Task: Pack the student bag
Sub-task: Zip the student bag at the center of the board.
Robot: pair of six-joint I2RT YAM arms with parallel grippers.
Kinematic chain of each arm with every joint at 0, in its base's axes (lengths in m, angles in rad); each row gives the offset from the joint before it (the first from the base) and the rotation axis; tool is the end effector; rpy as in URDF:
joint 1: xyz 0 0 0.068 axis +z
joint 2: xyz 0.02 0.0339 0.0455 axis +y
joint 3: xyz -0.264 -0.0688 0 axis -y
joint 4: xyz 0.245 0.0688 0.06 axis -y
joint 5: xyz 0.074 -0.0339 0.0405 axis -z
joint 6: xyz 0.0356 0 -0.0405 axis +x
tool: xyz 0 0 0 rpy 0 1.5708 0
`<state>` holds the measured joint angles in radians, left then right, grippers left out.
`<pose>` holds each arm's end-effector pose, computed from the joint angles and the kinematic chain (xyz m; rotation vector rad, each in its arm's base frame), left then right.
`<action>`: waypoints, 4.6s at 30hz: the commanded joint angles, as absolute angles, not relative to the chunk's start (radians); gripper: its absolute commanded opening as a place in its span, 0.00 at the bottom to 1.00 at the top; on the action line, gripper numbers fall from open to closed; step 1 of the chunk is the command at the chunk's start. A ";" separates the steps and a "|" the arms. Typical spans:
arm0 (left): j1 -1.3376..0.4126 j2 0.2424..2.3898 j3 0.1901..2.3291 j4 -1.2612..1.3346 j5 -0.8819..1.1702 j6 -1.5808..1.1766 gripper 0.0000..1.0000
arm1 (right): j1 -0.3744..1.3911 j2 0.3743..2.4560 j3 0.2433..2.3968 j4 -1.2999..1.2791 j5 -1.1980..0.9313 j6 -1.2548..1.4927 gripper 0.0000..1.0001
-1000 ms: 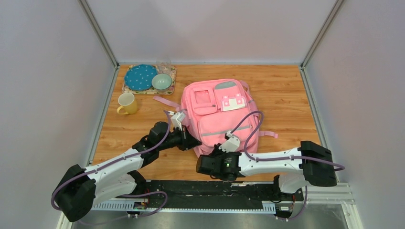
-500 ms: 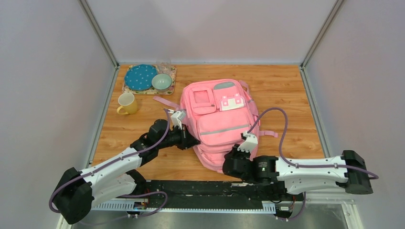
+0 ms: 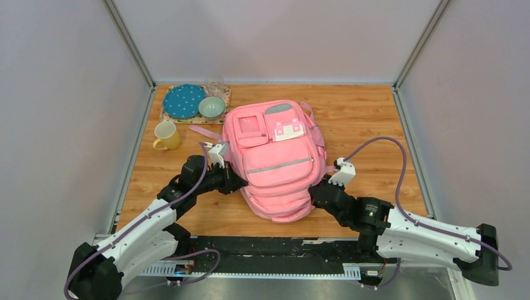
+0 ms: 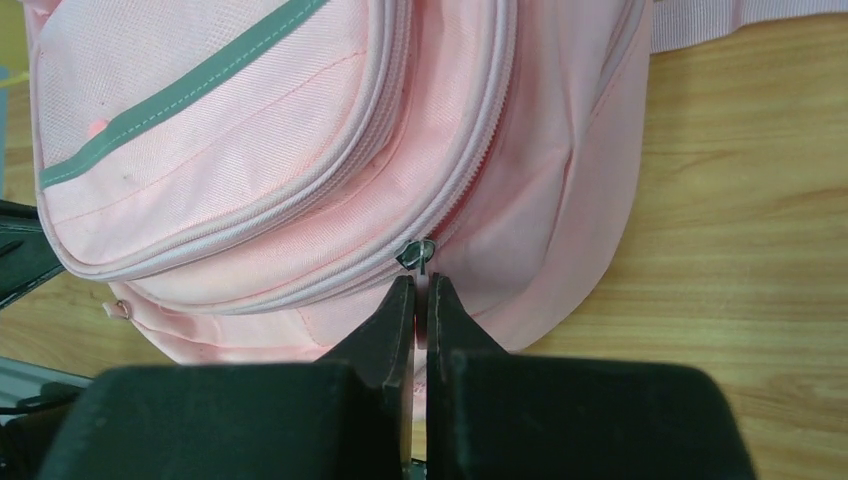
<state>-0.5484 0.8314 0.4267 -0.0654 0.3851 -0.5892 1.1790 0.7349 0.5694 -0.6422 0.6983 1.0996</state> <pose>0.1520 -0.1085 0.2188 0.2155 2.1775 -1.0749 0.0768 0.1259 0.2361 0.2307 2.1821 0.4607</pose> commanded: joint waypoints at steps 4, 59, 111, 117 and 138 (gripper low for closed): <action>-0.531 0.761 0.351 -0.037 0.523 -0.653 0.55 | 1.166 0.776 0.571 -0.523 0.643 0.919 0.00; -0.951 0.413 0.123 -0.276 -0.167 -0.871 0.00 | 1.146 0.672 0.575 -0.649 0.742 0.919 0.00; -1.256 0.623 0.480 -0.448 -0.370 -1.266 0.81 | 1.143 0.673 0.551 -0.578 0.669 0.933 0.00; -1.285 0.623 0.379 -0.329 -0.336 -1.426 0.81 | 1.143 0.683 0.555 -0.586 0.678 0.948 0.00; -1.285 0.560 0.531 -0.715 -0.407 -1.463 0.83 | 1.143 0.673 0.554 -0.588 0.683 0.969 0.00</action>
<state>-1.2816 0.5938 0.5098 -0.5442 -0.3847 -1.4105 1.1488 0.6819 0.5133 -0.5896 0.6281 0.9493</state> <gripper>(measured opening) 0.827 0.024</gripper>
